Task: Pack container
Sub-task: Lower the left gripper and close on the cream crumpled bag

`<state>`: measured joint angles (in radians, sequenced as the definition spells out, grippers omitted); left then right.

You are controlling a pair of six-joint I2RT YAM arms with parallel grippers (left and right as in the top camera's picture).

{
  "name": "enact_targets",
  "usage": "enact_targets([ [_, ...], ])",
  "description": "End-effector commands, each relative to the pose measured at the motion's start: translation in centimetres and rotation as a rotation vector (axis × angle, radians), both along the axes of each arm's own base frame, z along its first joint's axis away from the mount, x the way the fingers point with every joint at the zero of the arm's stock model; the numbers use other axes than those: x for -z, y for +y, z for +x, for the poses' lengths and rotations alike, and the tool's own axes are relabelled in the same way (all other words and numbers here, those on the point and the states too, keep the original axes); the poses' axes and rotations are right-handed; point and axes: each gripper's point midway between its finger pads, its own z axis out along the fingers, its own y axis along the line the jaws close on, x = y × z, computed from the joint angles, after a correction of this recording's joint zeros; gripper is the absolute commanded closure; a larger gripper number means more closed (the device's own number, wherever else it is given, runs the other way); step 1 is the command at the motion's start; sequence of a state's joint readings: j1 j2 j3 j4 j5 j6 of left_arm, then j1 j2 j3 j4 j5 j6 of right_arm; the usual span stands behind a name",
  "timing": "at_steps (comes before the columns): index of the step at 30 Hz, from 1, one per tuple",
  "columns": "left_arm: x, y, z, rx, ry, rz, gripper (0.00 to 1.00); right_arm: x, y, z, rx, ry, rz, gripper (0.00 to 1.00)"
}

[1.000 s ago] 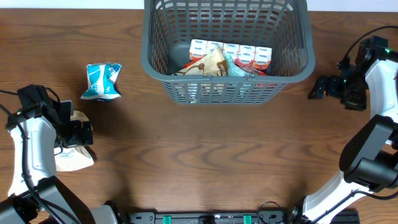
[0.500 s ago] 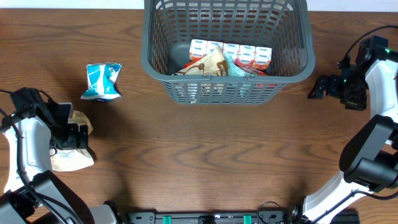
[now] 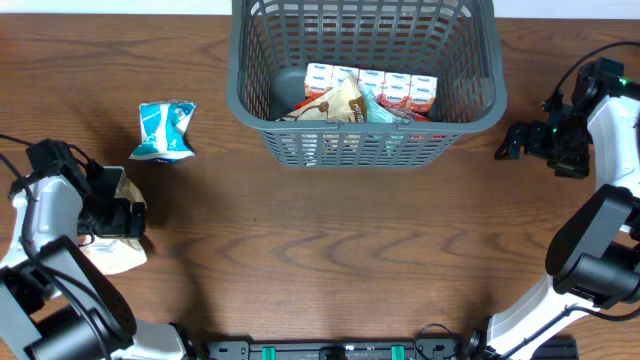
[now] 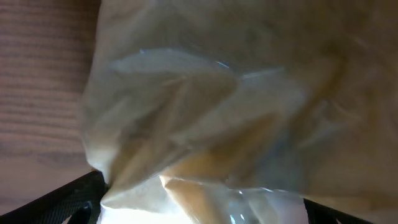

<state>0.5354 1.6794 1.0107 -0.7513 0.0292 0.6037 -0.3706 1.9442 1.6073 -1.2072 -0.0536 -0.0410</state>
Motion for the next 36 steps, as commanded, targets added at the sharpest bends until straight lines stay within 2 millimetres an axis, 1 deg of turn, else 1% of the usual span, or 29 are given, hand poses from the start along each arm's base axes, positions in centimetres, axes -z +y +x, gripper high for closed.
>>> enact_targets([
  [1,0.3,0.2,0.7,0.01,-0.015,-0.016,0.01,0.3,0.5,-0.1,-0.021,0.011,0.011,0.01],
  [6,0.6,1.1,1.5,-0.003,-0.047,0.007,0.01,0.3,0.5,-0.2,-0.021,0.014,0.013,0.01],
  [9,0.8,1.8,1.4,-0.025,-0.053,0.011,0.01,0.3,0.5,-0.2,-0.021,0.017,0.014,0.01],
  [13,1.7,2.7,1.3,-0.11,-0.054,0.005,0.01,0.3,0.5,-0.2,-0.021,0.018,0.014,0.01],
  [18,3.0,2.1,1.3,-0.126,-0.037,-0.042,0.01,0.3,0.6,-0.4,-0.021,0.024,0.016,0.01],
  [22,3.0,1.4,2.2,-0.103,-0.06,-0.054,0.01,0.3,0.7,-0.6,-0.021,0.033,0.02,0.01],
  [27,2.9,0.1,3.1,-0.074,-0.085,-0.093,0.02,0.3,0.7,-0.8,-0.021,0.039,0.022,0.01],
  [30,2.8,-0.5,3.6,-0.065,-0.104,-0.118,0.15,0.3,0.7,-0.8,-0.021,0.039,0.022,0.01],
  [31,2.8,-0.5,3.6,-0.064,-0.106,-0.118,0.23,0.3,0.7,-0.8,-0.021,0.039,0.022,0.01],
  [35,2.8,-0.5,3.6,-0.064,-0.106,-0.118,0.48,0.3,0.7,-0.8,-0.021,0.039,0.022,0.01],
  [36,2.8,-0.5,3.6,-0.064,-0.106,-0.118,0.58,0.3,0.7,-0.8,-0.021,0.039,0.022,0.01],
])
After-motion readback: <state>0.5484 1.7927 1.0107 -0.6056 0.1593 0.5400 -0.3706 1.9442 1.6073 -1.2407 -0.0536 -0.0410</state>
